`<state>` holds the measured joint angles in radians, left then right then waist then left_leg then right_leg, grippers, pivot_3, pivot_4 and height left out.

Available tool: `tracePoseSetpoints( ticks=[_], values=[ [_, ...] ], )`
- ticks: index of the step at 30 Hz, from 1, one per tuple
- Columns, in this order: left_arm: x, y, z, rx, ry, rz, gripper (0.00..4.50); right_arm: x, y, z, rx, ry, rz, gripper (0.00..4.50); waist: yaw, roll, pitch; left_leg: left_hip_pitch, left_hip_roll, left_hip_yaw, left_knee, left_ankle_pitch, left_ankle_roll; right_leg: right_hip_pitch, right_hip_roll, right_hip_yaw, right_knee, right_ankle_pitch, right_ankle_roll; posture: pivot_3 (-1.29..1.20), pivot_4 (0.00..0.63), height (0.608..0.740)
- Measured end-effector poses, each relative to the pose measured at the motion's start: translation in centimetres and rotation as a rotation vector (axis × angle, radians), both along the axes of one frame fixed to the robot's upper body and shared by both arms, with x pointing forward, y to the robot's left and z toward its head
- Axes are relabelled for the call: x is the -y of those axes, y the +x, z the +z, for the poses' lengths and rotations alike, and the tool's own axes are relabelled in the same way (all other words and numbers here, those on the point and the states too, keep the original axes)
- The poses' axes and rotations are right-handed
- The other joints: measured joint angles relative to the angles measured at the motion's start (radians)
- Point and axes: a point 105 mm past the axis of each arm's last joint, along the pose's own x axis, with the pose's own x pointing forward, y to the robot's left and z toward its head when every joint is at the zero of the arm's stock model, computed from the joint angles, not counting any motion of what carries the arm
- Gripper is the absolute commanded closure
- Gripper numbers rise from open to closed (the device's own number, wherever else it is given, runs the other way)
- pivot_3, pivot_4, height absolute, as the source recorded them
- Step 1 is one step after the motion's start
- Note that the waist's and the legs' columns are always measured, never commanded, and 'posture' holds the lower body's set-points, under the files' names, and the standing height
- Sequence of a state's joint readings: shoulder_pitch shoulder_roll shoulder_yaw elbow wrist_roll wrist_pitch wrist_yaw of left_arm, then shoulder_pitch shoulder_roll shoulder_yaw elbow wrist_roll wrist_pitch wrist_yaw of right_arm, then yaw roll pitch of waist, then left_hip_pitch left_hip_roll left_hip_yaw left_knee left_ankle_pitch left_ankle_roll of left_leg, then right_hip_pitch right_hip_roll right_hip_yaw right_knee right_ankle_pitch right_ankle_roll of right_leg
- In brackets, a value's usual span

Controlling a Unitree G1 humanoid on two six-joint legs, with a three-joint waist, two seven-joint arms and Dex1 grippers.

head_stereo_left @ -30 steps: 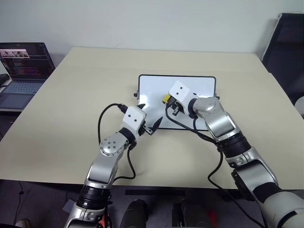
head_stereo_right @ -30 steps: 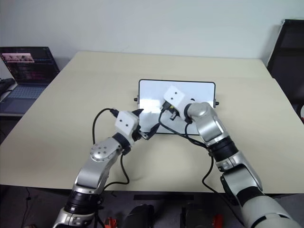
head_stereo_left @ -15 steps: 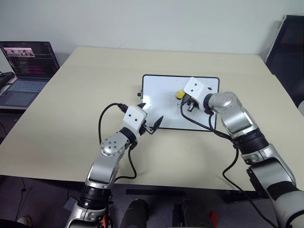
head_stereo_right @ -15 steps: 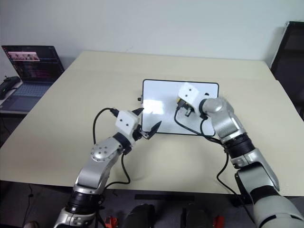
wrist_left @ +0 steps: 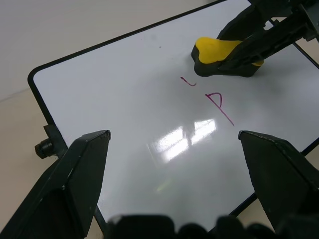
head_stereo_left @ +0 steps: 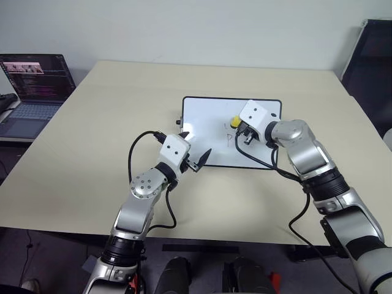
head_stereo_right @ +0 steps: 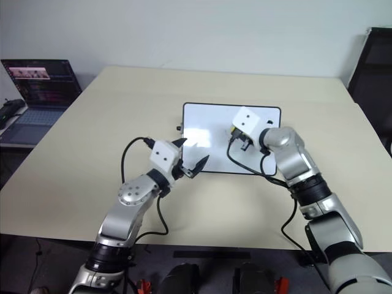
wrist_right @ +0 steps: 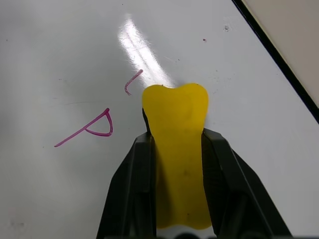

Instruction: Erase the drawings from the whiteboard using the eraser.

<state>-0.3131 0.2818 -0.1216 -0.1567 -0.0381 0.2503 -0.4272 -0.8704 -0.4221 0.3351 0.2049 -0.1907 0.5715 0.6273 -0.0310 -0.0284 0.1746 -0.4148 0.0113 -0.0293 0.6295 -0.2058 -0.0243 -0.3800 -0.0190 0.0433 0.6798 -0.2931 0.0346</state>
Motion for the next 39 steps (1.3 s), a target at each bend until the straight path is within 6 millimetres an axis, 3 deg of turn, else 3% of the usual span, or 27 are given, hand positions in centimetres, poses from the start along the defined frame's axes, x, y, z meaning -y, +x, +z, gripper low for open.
tracePoseSetpoints(
  ticks=[8,17,20,33,39],
  values=[
    [0.1,0.1,0.2,0.008,-0.001,-0.003,0.0,-4.9,0.4,-0.4,-0.021,0.012,0.098,3.56,-0.021,0.0,0.0,0.003,0.002,0.002,0.0,0.0,0.0,0.0,0.0,0.001,0.001,0.0,0.0,0.0,0.15,0.74],
    [-0.1,-0.1,-0.4,-0.011,-0.004,0.01,0.0,-6.4,1.7,0.5,0.008,0.005,0.145,3.56,-0.024,0.0,0.0,0.004,0.002,0.003,0.0,0.0,0.0,0.001,0.0,0.002,0.001,0.0,0.0,0.0,0.15,0.74],
    [0.0,-0.1,-0.4,-0.01,-0.009,0.009,0.0,-5.7,1.8,0.5,0.014,-0.009,0.15,3.56,-0.02,0.0,0.0,0.004,0.001,0.003,0.0,0.001,0.001,0.001,0.0,0.002,0.001,0.0,0.0,0.0,0.15,0.74],
    [0.3,-0.1,0.0,0.0,-0.01,-0.005,0.0,3.5,0.6,-0.3,0.034,-0.128,0.04,3.56,0.026,0.0,0.0,0.006,-0.001,0.001,0.0,0.001,0.001,0.007,-0.002,0.0,-0.002,0.0,0.001,0.0,0.15,0.74],
    [0.6,-0.1,0.3,0.015,-0.009,-0.017,0.0,4.3,0.3,-0.4,0.024,-0.12,0.005,3.56,0.026,-0.001,0.0,0.007,0.0,0.001,0.0,0.001,0.002,0.007,-0.001,0.0,-0.002,0.0,0.001,0.0,0.15,0.74]
  ],
)
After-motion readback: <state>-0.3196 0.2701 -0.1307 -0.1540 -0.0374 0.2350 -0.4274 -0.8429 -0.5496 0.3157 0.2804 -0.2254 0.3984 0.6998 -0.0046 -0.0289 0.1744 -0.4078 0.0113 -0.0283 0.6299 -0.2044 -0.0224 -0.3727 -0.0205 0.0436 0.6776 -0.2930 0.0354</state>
